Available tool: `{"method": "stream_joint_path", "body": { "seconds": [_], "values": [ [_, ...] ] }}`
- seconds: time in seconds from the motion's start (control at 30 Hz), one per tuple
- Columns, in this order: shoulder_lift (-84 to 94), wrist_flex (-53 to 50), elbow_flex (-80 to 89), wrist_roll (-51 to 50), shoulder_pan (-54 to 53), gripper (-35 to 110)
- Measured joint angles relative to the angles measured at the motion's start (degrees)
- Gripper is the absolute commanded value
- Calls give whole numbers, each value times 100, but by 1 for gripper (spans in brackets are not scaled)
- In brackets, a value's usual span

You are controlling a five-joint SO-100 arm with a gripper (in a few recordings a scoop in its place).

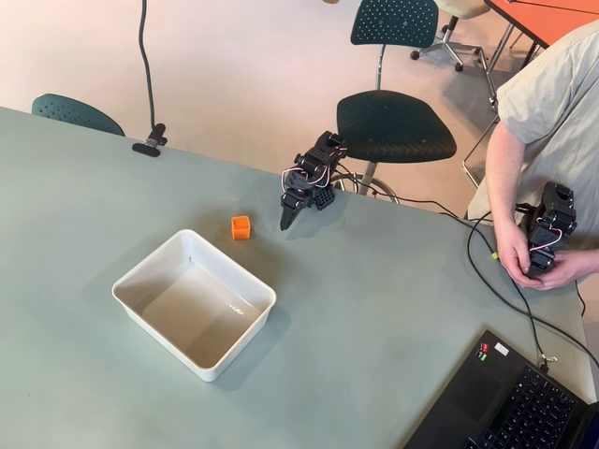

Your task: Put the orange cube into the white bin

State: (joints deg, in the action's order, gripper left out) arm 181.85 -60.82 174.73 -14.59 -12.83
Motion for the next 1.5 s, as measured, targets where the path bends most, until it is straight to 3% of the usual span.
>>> {"method": "stream_joint_path", "body": {
  "seconds": [0.83,1.3,1.5],
  "values": [
    [-18,0,-35,-9,0,8],
    [-70,0,-2522,-35,-35,8],
    [-1151,-53,-3885,-70,-255,8]
  ]
}}
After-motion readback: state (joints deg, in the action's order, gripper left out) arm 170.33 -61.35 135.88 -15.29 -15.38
